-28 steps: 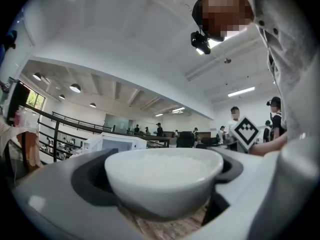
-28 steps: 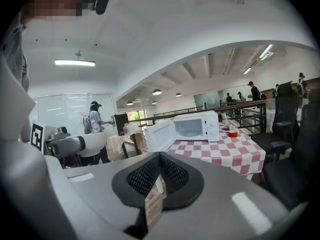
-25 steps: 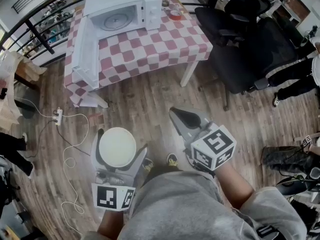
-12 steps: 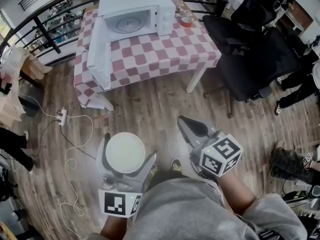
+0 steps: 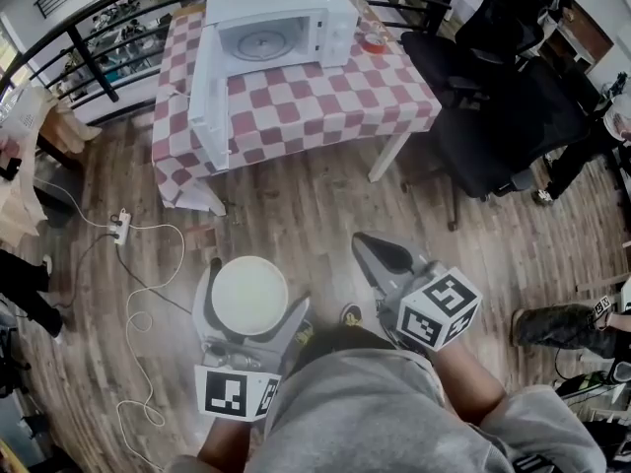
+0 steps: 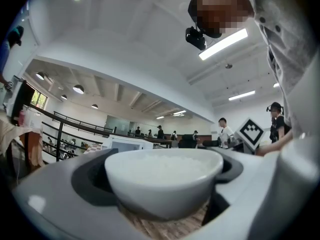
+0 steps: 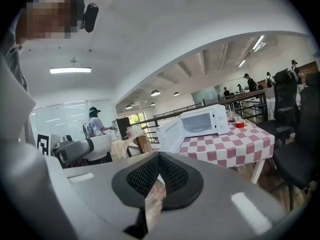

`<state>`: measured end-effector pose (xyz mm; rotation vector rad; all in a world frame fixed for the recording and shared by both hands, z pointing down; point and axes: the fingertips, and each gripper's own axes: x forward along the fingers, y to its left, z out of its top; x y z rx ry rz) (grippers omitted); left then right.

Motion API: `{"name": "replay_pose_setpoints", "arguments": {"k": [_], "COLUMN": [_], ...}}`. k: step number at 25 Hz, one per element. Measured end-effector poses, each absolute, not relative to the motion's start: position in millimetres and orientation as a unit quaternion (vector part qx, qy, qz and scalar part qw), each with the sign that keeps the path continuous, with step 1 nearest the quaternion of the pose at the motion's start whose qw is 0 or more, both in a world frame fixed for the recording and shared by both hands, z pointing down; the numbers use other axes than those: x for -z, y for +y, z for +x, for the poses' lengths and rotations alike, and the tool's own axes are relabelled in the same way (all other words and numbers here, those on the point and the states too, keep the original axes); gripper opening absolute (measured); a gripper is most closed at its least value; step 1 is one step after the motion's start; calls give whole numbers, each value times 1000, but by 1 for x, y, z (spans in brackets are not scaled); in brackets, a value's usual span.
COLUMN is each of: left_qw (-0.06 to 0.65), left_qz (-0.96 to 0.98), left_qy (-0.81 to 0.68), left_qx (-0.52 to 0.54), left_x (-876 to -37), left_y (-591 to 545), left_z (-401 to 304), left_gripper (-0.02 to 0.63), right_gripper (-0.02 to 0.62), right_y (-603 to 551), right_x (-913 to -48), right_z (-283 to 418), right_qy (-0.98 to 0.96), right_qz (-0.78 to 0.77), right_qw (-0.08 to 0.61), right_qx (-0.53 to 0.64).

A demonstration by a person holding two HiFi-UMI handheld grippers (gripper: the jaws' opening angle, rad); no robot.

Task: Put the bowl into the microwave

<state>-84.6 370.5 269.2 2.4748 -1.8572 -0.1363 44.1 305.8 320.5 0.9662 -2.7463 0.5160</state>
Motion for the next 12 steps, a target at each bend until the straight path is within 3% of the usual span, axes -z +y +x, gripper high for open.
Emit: {"name": "replay_pose_setpoints", "arguments": {"k": [12], "left_qw": [15], "left_qz": [800], "left_qy": [-597], "left_qx": [55], "left_x": [-264], "left_y": [378], "left_z": [-97], "left_gripper": [541], "right_gripper": [-2], "right_y": [312], "right_x": [-318], "right_z": [26], "right_qy": [-928], "right_qz": [324], "right_qw": [105], "right_qx": [-150]}}
